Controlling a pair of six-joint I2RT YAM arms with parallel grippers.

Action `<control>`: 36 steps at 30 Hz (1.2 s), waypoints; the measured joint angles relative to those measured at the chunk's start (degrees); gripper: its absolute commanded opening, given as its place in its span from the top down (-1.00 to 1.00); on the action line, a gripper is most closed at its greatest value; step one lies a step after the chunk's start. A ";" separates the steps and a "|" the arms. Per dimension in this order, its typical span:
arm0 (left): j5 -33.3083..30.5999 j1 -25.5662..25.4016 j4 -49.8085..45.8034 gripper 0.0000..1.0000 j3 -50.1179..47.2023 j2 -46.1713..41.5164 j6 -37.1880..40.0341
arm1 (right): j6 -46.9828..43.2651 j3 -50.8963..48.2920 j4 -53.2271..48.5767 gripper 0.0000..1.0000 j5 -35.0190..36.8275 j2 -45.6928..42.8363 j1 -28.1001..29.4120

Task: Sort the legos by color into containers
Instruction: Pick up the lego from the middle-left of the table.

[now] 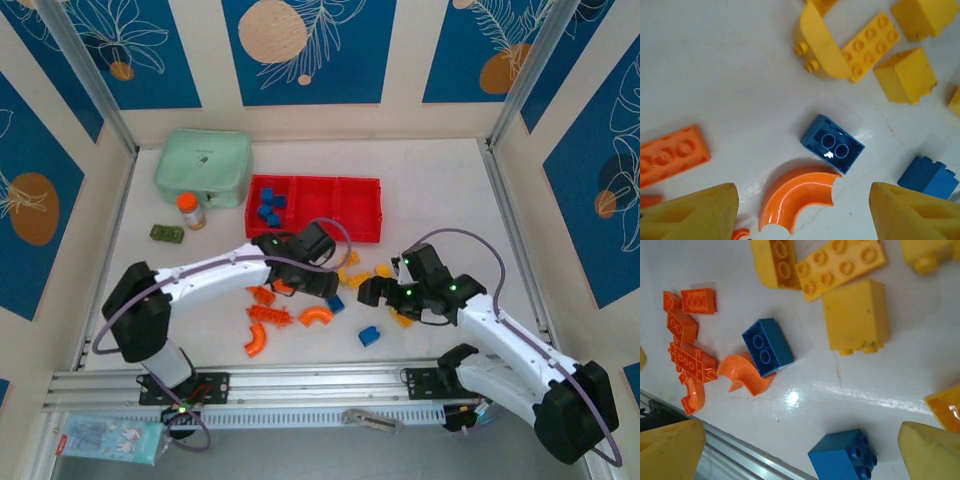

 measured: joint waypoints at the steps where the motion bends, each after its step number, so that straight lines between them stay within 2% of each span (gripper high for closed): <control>1: 0.28 -0.50 0.04 -0.44 0.09 1.09 -0.04 | 0.15 -0.35 -0.24 -0.98 0.02 -0.48 -0.22; 10: 0.85 -3.34 1.18 -0.52 3.87 9.14 -1.09 | 0.35 -0.87 -0.72 -0.98 0.00 -1.64 -1.84; 23: 0.17 -4.24 0.66 -0.56 8.87 17.29 -0.87 | 0.09 -1.01 -0.85 -0.98 -0.92 -1.64 -4.24; 36: -0.92 -4.61 -0.72 -0.33 9.86 19.47 -0.85 | -0.52 -1.60 -0.70 -0.98 -2.16 -1.62 -5.38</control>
